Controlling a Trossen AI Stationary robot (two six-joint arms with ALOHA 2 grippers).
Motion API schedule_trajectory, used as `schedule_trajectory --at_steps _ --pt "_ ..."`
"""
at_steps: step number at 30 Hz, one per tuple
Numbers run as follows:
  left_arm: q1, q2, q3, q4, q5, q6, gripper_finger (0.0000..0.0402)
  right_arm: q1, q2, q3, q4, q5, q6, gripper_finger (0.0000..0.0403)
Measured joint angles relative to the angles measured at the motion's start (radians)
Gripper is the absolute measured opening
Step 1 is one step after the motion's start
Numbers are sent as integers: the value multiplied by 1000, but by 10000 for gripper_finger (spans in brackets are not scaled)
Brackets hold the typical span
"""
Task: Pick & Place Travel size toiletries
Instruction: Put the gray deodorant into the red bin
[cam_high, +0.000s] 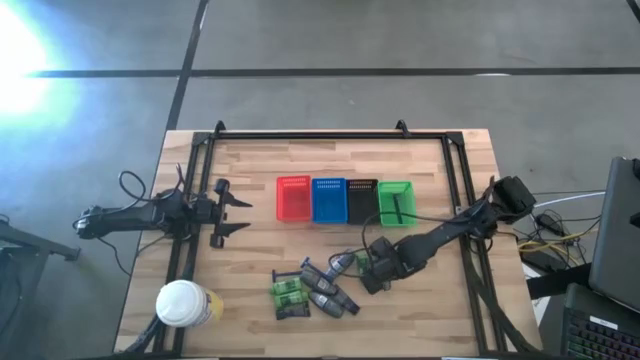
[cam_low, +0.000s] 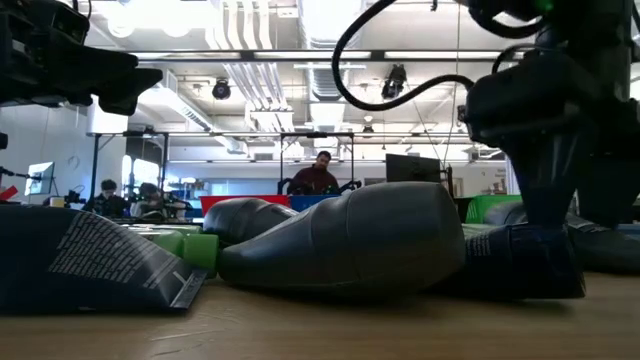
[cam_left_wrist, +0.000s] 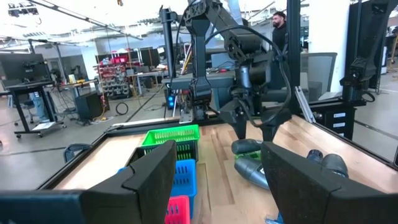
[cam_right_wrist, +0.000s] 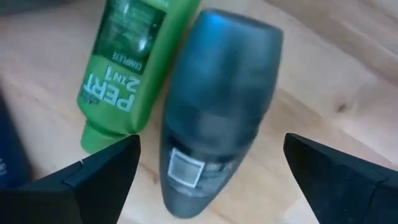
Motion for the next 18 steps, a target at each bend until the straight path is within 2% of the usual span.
schedule_trajectory --at_steps 5,9,12,18 --pt "0 1 0 -2 0 0 241 0 33 -9 34 -3 -19 387" --pt "0 3 0 3 0 0 241 3 57 -2 28 -1 -40 361" --pt "0 3 0 3 0 0 241 7 58 6 4 -1 -75 316" --pt "0 4 0 4 0 0 241 15 35 27 3 -20 -183 194"
